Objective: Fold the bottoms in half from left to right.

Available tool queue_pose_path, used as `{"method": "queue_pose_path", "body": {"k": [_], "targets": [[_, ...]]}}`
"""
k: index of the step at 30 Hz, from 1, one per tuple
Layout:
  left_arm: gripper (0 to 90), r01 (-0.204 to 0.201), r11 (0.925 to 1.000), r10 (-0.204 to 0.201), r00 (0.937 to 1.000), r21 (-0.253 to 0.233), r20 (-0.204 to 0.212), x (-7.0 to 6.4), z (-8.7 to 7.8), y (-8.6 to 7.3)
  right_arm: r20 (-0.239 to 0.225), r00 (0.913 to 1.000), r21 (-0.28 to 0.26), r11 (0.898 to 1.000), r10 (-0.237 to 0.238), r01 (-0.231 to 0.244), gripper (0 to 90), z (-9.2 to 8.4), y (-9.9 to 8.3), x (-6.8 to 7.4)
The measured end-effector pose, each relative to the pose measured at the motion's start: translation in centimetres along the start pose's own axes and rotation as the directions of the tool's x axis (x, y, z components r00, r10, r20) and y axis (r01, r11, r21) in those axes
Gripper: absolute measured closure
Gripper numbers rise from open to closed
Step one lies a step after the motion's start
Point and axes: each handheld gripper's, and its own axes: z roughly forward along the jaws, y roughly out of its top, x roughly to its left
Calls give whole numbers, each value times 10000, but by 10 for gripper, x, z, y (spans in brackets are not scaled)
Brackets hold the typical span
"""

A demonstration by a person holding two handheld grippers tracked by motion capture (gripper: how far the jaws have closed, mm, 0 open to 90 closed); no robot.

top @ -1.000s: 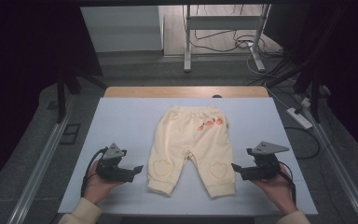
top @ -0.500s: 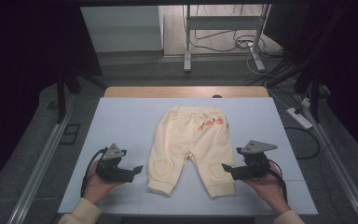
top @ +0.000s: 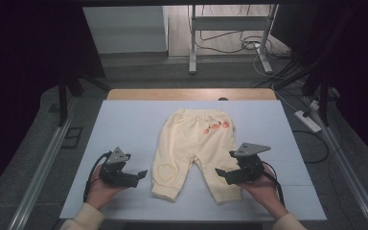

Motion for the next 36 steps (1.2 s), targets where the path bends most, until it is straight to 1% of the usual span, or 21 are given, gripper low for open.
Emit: {"method": "queue_pose_path", "body": {"k": [5,9,13,19,22,31,35,36], "targets": [[90,-32,10000,32,10000,54,-28,0,1,0,-181,9998,-34,10000,-69,69,152,6,5,6],[90,32,10000,-32,10000,-16,-52,0,0,0,-360,9992,-46,9998,-178,177,152,12,10,11],[90,-2,10000,2,10000,9,-36,0,0,0,-469,9985,-5,9996,-265,265,152,17,13,16],[90,-7,10000,7,10000,25,-33,0,0,0,-564,9976,39,9992,-405,408,153,23,17,23],[89,60,10000,-60,10000,-28,-75,1,0,0,-584,9972,73,9989,-464,469,153,26,20,27],[90,-3,10000,3,10000,18,-81,0,1,1,-854,9938,86,9973,-716,726,153,35,28,38],[90,-16,10000,16,10000,-8,-84,0,1,1,-1005,9923,65,9972,-730,740,153,38,31,42],[90,-5,10000,5,10000,-16,-71,0,1,1,-1062,9909,74,9965,-824,836,153,41,33,46]]}}
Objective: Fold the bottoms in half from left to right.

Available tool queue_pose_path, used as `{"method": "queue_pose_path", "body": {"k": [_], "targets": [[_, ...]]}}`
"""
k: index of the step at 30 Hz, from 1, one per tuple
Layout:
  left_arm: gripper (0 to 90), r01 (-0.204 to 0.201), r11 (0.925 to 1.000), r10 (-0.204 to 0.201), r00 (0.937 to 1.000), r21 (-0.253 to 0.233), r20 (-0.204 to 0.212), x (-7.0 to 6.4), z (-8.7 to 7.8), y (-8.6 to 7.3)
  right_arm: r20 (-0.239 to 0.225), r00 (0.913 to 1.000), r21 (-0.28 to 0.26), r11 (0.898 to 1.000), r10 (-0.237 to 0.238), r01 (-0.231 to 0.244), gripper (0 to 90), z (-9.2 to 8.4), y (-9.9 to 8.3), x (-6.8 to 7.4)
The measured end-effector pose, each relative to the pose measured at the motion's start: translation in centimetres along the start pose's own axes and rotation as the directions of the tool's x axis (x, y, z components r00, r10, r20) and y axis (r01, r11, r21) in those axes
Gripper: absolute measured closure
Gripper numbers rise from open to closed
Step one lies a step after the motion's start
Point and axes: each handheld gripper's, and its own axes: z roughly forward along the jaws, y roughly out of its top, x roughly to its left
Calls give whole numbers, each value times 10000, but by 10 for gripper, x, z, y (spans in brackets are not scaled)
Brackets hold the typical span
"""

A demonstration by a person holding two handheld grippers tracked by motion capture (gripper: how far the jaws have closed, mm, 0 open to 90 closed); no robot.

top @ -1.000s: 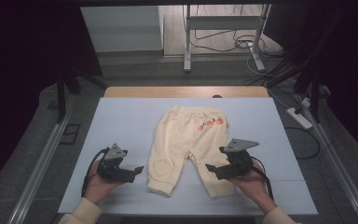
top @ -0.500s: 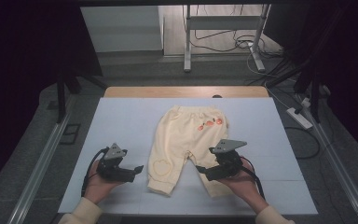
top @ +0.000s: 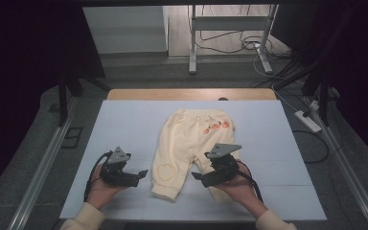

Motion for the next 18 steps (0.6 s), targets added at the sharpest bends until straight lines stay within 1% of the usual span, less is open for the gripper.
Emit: {"method": "queue_pose_path", "body": {"k": [3,6,14,18], "targets": [[90,40,10000,-40,10000,-40,73,0,0,0,-157,9999,41,10000,-42,42,153,5,3,4],[90,36,10000,-36,10000,0,86,1,1,0,-408,9991,156,9998,-69,75,159,10,5,8],[90,75,10000,-75,9999,-24,87,2,1,0,-667,9975,279,9993,-220,240,159,21,10,16],[90,193,9998,-190,9996,-112,216,3,3,2,-888,9956,388,9987,-305,340,159,29,14,21]]}}
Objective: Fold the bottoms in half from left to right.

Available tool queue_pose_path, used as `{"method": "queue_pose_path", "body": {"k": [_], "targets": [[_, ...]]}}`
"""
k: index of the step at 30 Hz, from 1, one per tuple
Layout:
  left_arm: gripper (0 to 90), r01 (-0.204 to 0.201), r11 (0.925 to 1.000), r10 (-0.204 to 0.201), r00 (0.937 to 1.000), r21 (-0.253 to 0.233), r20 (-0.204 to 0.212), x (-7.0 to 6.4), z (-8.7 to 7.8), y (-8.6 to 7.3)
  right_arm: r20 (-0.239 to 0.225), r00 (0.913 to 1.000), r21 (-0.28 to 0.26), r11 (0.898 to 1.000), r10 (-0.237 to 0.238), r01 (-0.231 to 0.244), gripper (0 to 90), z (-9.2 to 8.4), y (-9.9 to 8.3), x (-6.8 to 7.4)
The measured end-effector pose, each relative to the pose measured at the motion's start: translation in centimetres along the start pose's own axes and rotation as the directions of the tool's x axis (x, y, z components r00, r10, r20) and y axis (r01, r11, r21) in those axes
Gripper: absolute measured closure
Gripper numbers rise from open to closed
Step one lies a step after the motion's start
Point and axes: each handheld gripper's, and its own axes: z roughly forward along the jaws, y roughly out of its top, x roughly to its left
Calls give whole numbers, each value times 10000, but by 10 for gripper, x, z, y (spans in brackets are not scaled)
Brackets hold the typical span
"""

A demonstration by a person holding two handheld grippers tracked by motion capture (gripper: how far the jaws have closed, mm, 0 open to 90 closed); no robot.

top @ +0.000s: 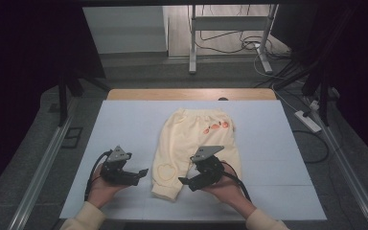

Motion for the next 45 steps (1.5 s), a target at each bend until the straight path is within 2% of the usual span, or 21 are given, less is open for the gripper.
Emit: {"method": "queue_pose_path", "body": {"k": [11,15,27,32,38,41,45], "targets": [[90,-42,10000,42,9999,26,-102,0,1,0,-508,9986,100,9998,-171,176,159,18,9,13],[90,-69,10000,69,9999,38,-95,-1,2,1,-749,9968,291,9991,-294,316,159,32,12,19],[90,-36,10000,35,9999,-5,-145,1,2,1,-1193,9888,755,9922,-895,990,159,57,16,39],[90,27,10000,-28,9999,-44,-160,2,1,1,-1406,9828,969,9862,-1200,1343,161,68,17,50],[91,16,10000,-17,9998,-42,-173,2,1,1,-1312,9826,1189,9819,-1318,1475,166,78,14,52],[91,34,10000,-35,9998,-52,-174,3,1,1,-1283,9825,1176,9816,-1353,1506,197,81,14,54],[91,-2,10000,1,9998,-42,-179,3,0,1,-1118,9812,1432,9746,-1572,1724,220,88,12,56]]}}
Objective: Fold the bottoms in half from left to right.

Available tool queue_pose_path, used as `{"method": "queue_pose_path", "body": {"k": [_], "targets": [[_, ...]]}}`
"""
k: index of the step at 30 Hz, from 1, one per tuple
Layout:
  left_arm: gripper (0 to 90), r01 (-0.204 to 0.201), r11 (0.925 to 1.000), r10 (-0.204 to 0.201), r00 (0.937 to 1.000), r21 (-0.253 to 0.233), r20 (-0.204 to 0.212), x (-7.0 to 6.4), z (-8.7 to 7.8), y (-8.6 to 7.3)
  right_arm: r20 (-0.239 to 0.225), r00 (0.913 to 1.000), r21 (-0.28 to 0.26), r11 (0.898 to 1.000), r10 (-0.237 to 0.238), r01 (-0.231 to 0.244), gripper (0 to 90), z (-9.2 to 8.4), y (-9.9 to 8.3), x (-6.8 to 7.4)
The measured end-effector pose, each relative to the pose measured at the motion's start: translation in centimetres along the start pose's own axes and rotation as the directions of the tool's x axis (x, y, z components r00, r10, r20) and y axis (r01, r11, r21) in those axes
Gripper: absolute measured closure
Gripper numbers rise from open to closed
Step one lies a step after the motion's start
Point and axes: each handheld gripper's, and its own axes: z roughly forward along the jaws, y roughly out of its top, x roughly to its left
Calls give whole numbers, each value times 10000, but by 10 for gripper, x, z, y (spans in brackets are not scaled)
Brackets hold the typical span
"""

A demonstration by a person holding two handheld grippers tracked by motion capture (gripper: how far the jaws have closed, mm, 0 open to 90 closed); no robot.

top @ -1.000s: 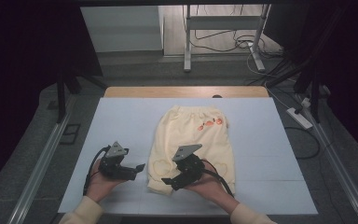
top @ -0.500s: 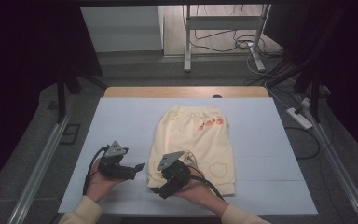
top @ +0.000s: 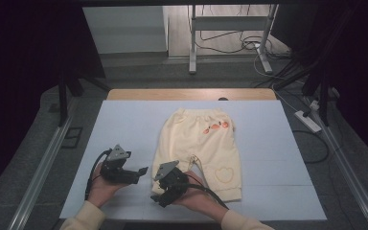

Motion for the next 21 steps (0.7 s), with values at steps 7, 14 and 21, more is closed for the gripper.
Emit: {"method": "queue_pose_path", "body": {"k": [7,14,21], "targets": [[92,55,10000,-55,10000,-52,-21,1,-1,0,687,9963,224,9985,-515,500,380,3,-3,4],[92,38,10000,-38,10000,-60,-38,1,-1,0,1165,9904,485,9964,-742,690,674,-3,-3,1],[92,-10,10000,10,10000,-23,-56,1,-1,1,684,9975,512,9986,-169,134,757,-8,-2,-5]]}}
